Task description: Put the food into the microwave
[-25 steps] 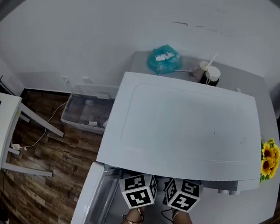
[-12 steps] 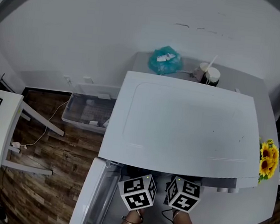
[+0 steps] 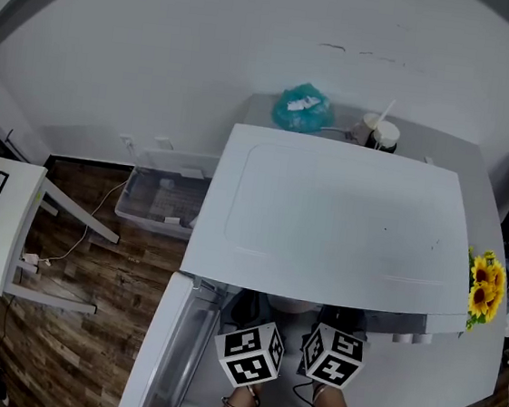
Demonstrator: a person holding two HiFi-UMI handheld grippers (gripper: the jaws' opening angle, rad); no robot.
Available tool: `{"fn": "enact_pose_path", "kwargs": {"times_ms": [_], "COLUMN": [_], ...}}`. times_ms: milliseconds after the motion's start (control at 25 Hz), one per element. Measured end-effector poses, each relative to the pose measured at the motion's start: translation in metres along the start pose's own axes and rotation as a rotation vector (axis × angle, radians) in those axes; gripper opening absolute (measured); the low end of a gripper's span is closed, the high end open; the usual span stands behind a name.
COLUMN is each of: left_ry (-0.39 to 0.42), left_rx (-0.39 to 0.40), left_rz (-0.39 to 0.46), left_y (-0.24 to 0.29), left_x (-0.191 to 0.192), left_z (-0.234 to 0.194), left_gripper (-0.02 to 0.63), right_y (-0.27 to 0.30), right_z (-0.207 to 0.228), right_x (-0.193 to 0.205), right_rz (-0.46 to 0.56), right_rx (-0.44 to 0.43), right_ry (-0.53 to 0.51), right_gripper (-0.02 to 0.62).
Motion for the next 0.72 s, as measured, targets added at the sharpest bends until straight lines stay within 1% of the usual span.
{"fn": "enact_pose_path", "kwargs": {"times_ms": [480, 720], "left_ry": [-0.001, 0.001], "left_rx": [0.007, 0.038], "left_rz": [-0.008, -0.008], "left_y": [-0.027, -0.046], "left_x": [0.022, 0.032], "left_z": [0.006, 0.011], "left_gripper": [0.040, 0.040], "right_y": [-0.027, -0.045], "right_z": [0.002, -0.005], "right_x": [0.013, 0.017], "right_rz": [-0.013, -0.004], "right_rx": [-0.025, -0.093], "right_ry": [0.016, 0.026], "right_gripper": [0.055, 0.055]}}
Point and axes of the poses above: the fingertips, and each gripper's own axes: y forward along the fingers, z to its right, x out of its underside, the point moved 6 cm from there along -y, backward along the fingers, and after that the axes turned 13 degrees about -x, right-handed, at the moved point
